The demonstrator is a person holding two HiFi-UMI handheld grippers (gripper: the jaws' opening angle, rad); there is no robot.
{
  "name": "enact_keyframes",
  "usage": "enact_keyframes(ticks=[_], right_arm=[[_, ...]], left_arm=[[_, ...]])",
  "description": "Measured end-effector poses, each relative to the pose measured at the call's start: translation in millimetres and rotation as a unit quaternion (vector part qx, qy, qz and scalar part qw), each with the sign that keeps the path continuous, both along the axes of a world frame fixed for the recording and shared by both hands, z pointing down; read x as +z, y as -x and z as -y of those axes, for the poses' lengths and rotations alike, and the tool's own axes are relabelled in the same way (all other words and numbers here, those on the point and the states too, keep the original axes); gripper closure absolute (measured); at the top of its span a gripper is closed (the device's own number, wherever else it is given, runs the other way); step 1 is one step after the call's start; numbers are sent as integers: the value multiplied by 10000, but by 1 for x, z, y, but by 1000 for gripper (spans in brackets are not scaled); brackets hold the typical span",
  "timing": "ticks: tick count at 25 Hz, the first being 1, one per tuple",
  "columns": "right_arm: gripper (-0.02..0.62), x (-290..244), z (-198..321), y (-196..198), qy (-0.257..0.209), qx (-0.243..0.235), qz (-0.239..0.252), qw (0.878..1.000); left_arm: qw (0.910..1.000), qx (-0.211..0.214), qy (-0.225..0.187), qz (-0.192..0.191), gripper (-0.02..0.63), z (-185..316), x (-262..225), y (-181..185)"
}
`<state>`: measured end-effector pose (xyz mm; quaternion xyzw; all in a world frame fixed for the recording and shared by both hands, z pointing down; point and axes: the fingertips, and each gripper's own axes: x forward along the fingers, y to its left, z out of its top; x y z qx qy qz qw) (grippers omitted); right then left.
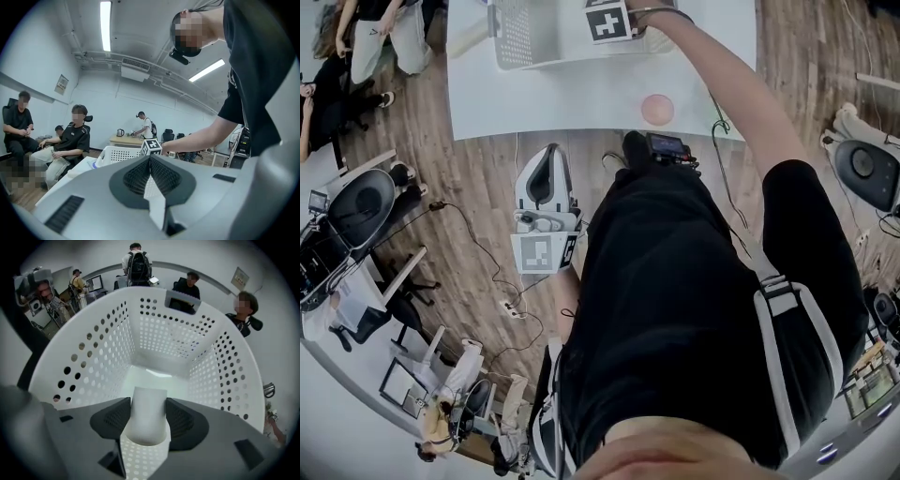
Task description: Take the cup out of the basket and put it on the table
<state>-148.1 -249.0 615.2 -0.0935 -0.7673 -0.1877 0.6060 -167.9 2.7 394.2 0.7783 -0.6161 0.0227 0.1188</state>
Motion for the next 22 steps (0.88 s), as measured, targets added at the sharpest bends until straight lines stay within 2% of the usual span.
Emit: enact_keyframes(ticks=[5,10,16,22], right_arm=[[347,-39,1,8,-15,461,929,9946],[347,-68,-4,13,131,904,1852,9784],[347,-105,-23,16,526,1151,2948,9471],[347,-143,-53,11,883,1257,3928,9067]], left_arm=[[9999,84,-122,50,584,-7,-8,-4],[9997,147,-196,90,584,-19,-13,-6],[9994,185,-260,162,584,-36,-18,-8],[9991,179,-328,222,584,-52,-23,-13]])
